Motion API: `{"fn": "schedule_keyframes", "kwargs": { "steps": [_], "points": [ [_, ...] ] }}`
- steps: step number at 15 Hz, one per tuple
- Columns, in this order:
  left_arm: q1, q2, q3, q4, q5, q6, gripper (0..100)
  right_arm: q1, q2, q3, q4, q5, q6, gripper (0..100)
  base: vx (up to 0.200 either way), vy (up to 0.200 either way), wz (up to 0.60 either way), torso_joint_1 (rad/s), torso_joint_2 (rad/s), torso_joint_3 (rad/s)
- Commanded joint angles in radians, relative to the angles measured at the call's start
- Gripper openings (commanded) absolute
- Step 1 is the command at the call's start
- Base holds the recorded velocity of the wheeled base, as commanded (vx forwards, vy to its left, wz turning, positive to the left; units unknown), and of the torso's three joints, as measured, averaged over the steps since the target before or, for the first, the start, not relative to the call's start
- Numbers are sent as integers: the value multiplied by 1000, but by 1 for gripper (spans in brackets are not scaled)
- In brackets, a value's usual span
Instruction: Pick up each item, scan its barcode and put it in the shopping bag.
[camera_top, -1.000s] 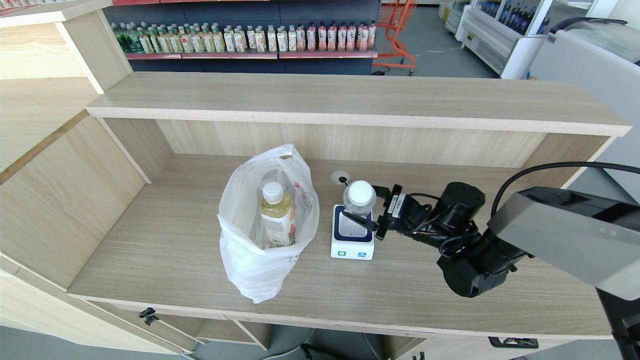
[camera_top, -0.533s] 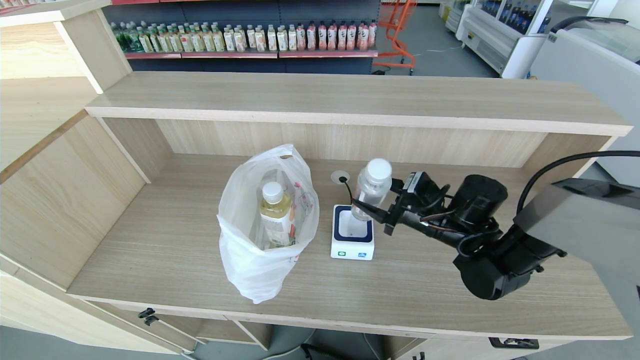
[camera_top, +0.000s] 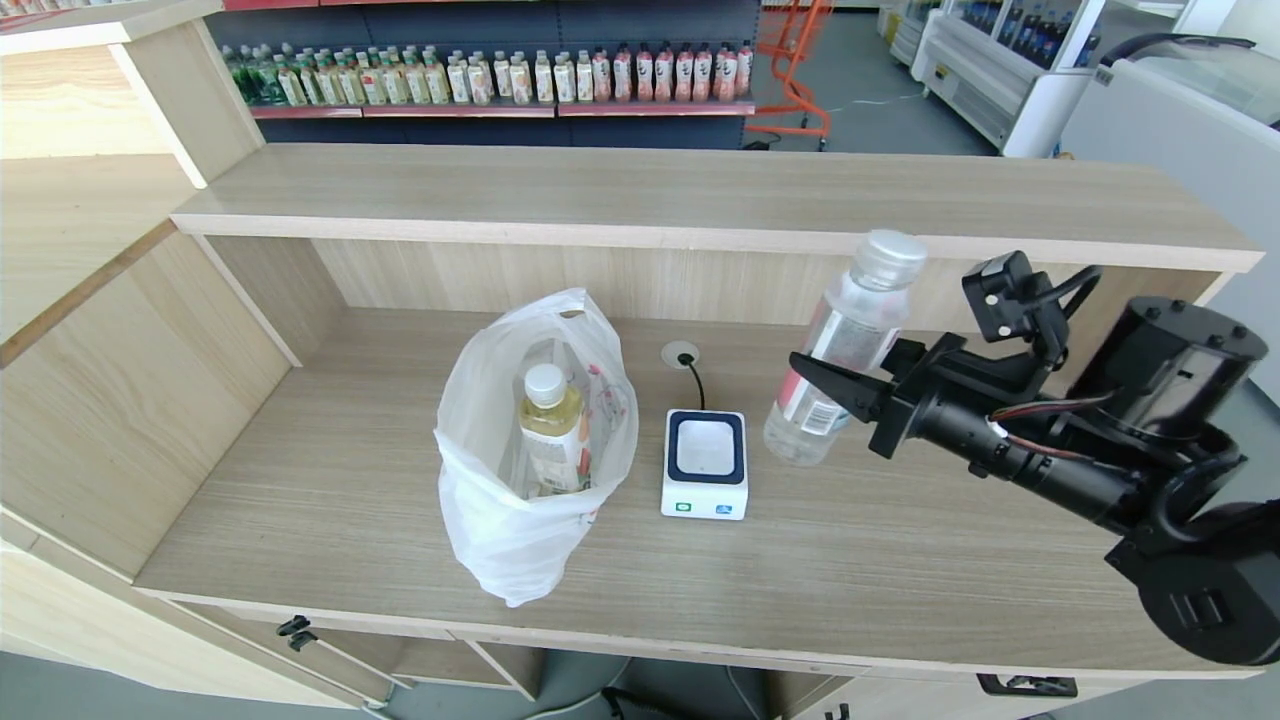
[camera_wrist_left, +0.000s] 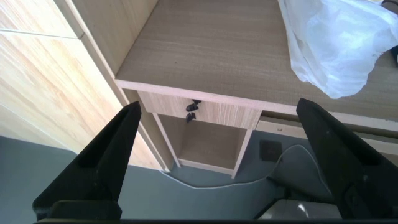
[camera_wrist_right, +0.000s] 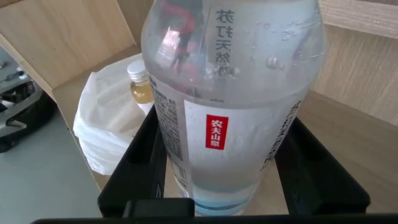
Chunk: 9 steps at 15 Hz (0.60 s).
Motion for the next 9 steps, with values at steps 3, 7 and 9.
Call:
{"fn": "schedule_keyframes", "kwargs": {
  "steps": [3,7,9],
  "points": [
    [0,1,0,0,1,0,100,0,-143,55,74,-9,44,0,0,0,0,0,0,0],
    [0,1,0,0,2,2,100,-8,-181,63,143,-72,67,0,0,0,0,0,0,0],
    [0,1,0,0,1,2,100,-12,-180,63,144,-73,75,0,0,200,0,0,2,2]
  ]
}}
